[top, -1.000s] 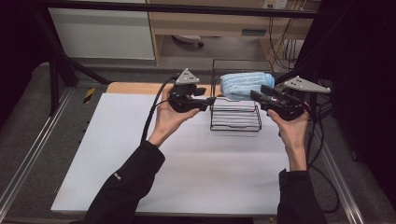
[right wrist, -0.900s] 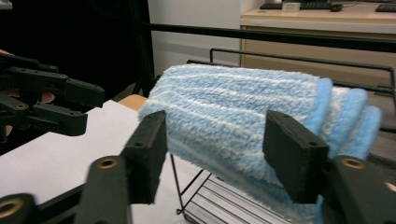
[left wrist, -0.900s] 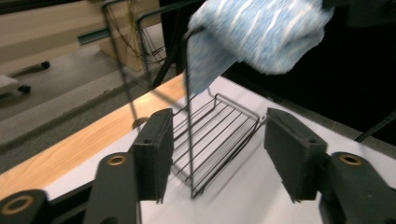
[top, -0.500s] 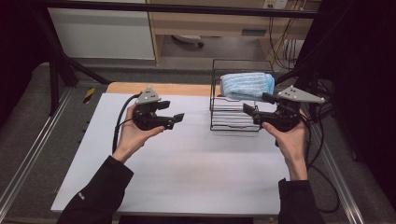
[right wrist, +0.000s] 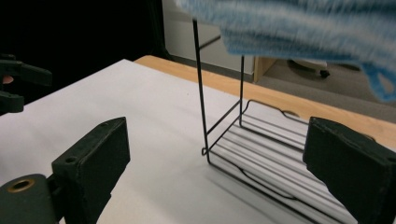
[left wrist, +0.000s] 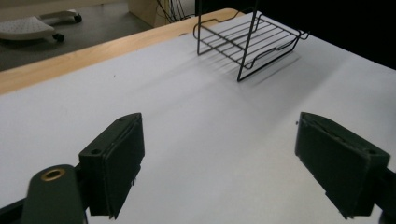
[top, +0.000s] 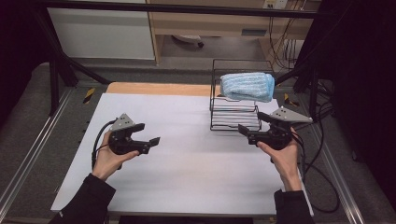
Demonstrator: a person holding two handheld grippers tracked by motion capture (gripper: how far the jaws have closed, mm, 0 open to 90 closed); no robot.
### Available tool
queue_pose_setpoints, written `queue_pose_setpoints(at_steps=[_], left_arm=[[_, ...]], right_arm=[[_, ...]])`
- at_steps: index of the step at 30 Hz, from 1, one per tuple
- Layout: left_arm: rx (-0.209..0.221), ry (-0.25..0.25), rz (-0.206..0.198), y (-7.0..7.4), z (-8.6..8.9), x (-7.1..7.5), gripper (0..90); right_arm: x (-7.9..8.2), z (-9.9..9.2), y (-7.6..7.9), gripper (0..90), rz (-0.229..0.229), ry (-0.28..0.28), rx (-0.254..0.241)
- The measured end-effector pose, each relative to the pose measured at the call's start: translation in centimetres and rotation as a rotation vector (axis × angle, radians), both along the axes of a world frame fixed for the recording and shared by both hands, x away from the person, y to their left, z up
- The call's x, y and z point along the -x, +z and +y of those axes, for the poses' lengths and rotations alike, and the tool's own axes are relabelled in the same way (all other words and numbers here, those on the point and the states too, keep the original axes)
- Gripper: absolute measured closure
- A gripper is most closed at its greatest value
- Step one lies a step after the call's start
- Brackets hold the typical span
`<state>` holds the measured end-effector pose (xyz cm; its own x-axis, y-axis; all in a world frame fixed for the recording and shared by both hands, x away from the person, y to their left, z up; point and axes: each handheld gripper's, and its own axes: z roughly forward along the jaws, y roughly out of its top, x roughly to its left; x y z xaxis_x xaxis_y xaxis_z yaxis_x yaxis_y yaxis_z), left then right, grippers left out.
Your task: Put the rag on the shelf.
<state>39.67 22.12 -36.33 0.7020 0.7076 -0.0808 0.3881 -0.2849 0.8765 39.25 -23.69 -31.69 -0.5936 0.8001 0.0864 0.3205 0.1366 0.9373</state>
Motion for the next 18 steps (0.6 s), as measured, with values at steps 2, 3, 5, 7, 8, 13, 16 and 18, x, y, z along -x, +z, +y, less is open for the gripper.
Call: queue_pose_setpoints(at_steps=[2, 3, 5, 7, 8, 13, 16, 18], left_arm=[[0.001, 0.002, 0.011, -0.9, 0.6, 0.4, 15.1], [-0.001, 0.006, 0.013, -1.3, 0.9, 0.6, 14.5], [0.001, 0.012, 0.017, -2.0, 1.5, 1.0, 13.8], [0.001, 0.011, 0.020, -2.7, 2.1, 1.3, 13.5], [0.000, 0.014, 0.021, -3.1, 2.4, 1.5, 13.2], [-0.028, 0.030, 0.038, -4.8, 3.6, 2.1, 11.3], [-0.027, 0.036, 0.052, -5.7, 4.2, 2.5, 10.1], [-0.040, 0.035, 0.059, -6.2, 4.5, 2.6, 9.3]], right_arm=[[0.2, -0.1, -0.9, 7.3, 0.010, 0.007, 0.002], [0.3, -0.1, -1.4, 6.9, 0.017, 0.010, 0.001], [0.4, -0.1, -2.4, 6.4, 0.036, 0.021, 0.001], [0.5, 0.0, -3.5, 5.7, 0.056, 0.034, 0.005], [0.7, 0.0, -4.1, 5.6, 0.062, 0.034, 0.005], [1.3, 0.0, -6.8, 2.6, 0.102, 0.054, 0.033], [1.8, -0.4, -8.2, 2.3, 0.113, 0.054, 0.054], [2.0, -0.7, -9.1, 1.9, 0.142, 0.065, 0.048]])
